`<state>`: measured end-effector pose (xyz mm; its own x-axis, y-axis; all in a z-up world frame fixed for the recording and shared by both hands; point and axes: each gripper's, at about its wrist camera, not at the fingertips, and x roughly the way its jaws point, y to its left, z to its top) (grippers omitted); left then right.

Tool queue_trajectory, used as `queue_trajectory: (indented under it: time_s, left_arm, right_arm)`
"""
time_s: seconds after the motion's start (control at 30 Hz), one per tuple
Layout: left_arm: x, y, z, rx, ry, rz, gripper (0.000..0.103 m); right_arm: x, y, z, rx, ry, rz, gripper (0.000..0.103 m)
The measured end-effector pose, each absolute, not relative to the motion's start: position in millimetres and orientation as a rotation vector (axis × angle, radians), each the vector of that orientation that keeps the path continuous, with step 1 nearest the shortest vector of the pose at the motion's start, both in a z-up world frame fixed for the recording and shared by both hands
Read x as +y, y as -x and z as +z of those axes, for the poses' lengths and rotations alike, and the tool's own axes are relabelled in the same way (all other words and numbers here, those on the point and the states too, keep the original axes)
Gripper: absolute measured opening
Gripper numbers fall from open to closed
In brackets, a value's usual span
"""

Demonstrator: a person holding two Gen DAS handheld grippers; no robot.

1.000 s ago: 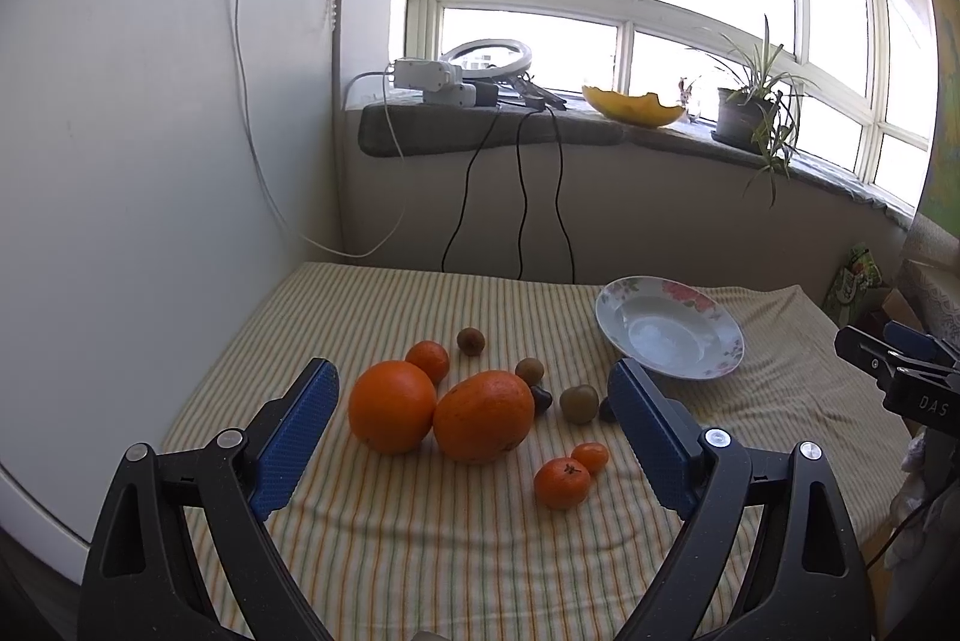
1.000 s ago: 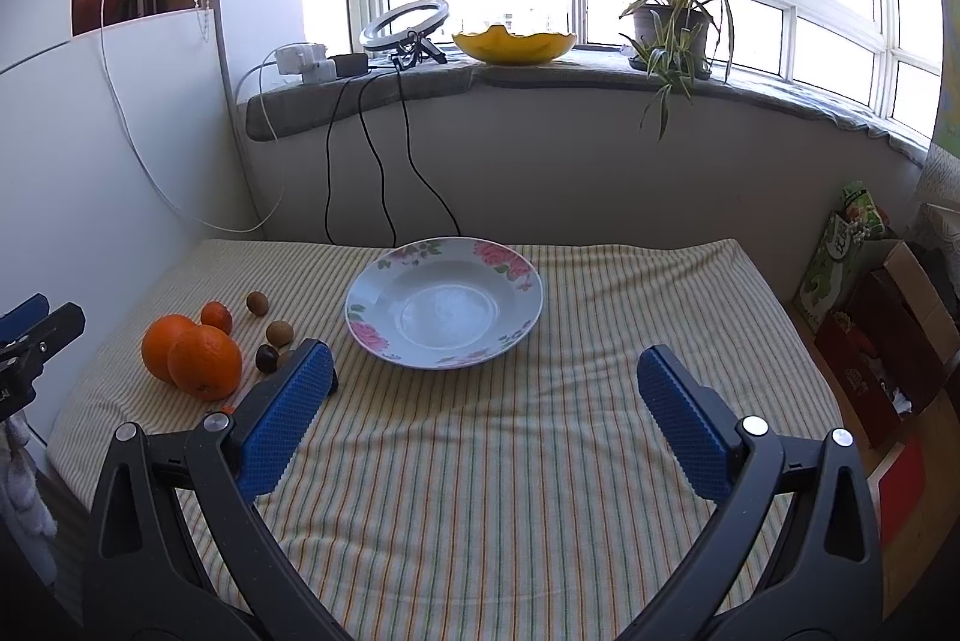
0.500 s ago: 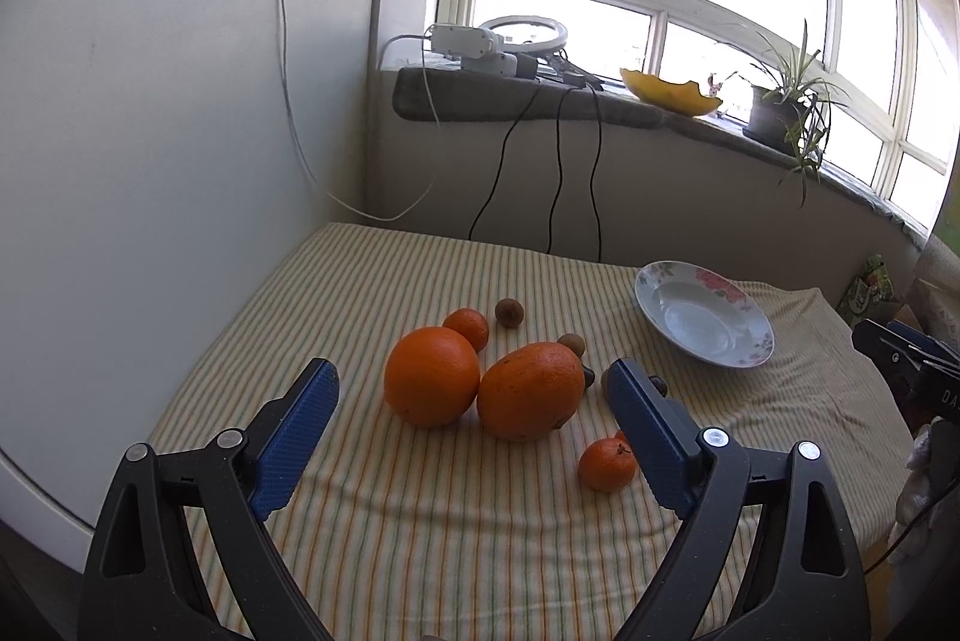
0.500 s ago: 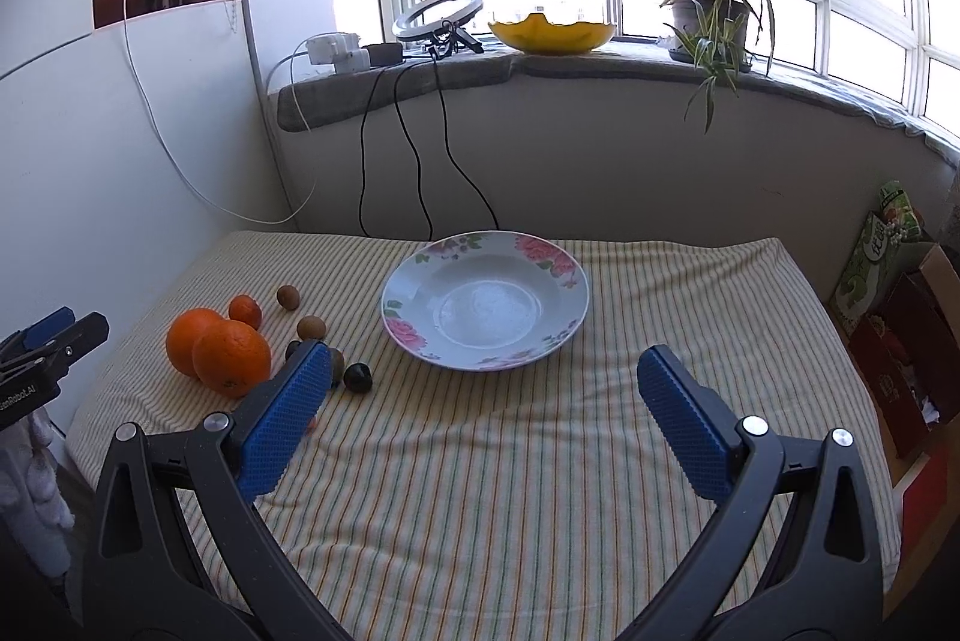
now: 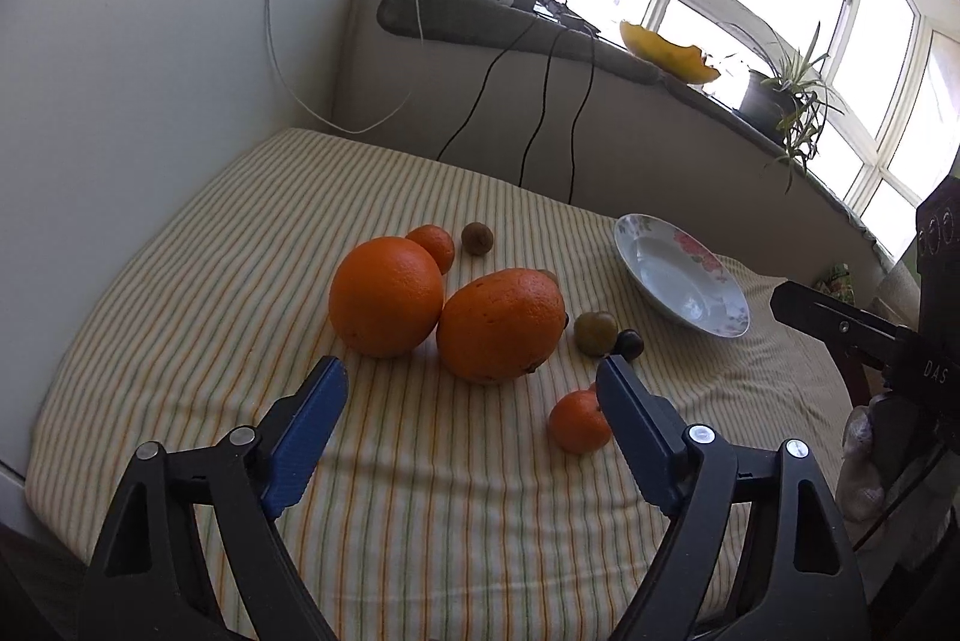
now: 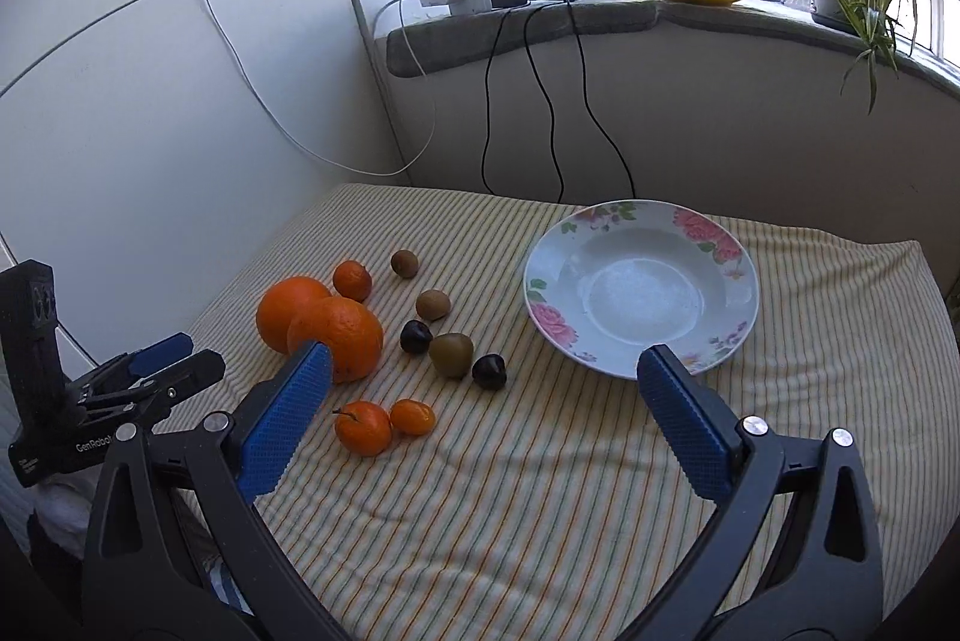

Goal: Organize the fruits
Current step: 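Move the right gripper to the large bumpy orange and close on it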

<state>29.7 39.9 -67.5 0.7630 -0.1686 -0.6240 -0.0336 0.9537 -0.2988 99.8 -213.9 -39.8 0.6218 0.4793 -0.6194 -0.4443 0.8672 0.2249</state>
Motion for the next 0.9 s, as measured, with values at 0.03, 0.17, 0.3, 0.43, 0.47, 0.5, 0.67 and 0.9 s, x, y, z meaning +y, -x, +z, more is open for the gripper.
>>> queue_trajectory:
  time_s: [0.03, 0.17, 0.3, 0.43, 0.47, 0.5, 0.67, 0.9]
  left_arm:
    - [39.7, -30.8, -69.6, 0.709, 0.311, -0.080, 0.083]
    - [38.4, -38.1, -76.8, 0.733, 0.341, -0.102, 0.083]
    - [37.8, -46.3, -84.8, 0.754, 0.371, -0.119, 0.078]
    - [37.0, -54.1, -91.1, 0.769, 0.392, -0.129, 0.075]
    - [36.9, -56.4, -92.2, 0.772, 0.394, -0.129, 0.075]
    - [37.1, -58.3, -93.3, 0.774, 0.399, -0.129, 0.075]
    - [37.8, -64.5, -95.9, 0.779, 0.422, -0.139, 0.075]
    - [39.7, -70.7, -100.7, 0.788, 0.462, -0.155, 0.075]
  right_arm:
    - [-208.0, -104.1, -41.9, 0.743, -0.053, 0.553, 0.103]
    - [-186.2, -118.1, -48.1, 0.776, -0.041, 0.627, 0.103]
    - [-166.4, -134.2, -56.7, 0.828, -0.045, 0.702, 0.103]
    - [-149.3, -151.5, -66.4, 0.894, -0.070, 0.765, 0.101]
    - [-144.9, -155.5, -68.9, 0.912, -0.075, 0.777, 0.100]
    - [-140.4, -159.6, -71.2, 0.929, -0.082, 0.789, 0.100]
    - [-121.4, -178.4, -83.7, 1.007, -0.117, 0.849, 0.094]
    - [-101.0, -197.5, -101.4, 1.100, -0.139, 0.874, 0.085]
